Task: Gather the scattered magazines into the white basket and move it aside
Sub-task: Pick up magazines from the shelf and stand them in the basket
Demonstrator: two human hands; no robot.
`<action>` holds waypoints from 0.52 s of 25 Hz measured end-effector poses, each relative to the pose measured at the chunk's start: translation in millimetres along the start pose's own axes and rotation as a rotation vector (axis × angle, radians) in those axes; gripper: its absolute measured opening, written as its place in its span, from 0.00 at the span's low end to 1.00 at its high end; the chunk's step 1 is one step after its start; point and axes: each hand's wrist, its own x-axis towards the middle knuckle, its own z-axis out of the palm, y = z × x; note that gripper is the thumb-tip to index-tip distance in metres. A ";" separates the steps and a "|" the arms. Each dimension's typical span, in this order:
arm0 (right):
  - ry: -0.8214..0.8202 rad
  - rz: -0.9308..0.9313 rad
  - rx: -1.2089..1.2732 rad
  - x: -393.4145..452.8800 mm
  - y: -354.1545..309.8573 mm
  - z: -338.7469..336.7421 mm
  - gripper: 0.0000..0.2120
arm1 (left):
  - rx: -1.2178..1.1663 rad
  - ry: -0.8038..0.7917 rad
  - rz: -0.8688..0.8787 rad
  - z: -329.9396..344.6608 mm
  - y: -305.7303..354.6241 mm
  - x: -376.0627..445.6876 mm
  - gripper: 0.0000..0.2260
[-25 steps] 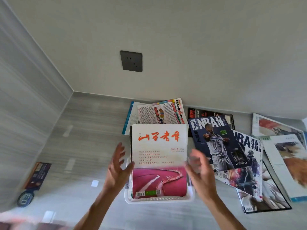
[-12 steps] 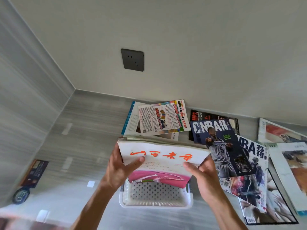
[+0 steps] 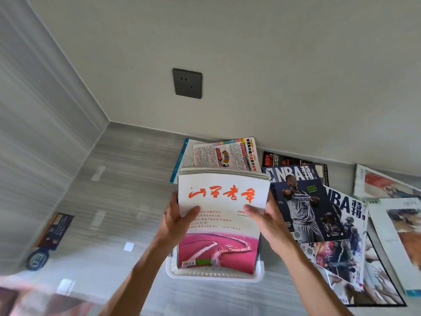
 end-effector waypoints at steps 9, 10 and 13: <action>0.074 0.309 -0.629 -22.3 30.7 3.3 0.23 | 0.210 -0.093 -0.267 -35.8 -31.1 -11.0 0.17; 0.028 0.447 -0.655 -39.8 43.7 4.5 0.16 | 0.157 -0.143 -0.316 -38.2 -35.8 -18.8 0.20; 0.053 0.579 -0.523 -73.0 67.1 10.4 0.05 | 0.115 -0.229 -0.343 -41.4 -41.3 -28.4 0.28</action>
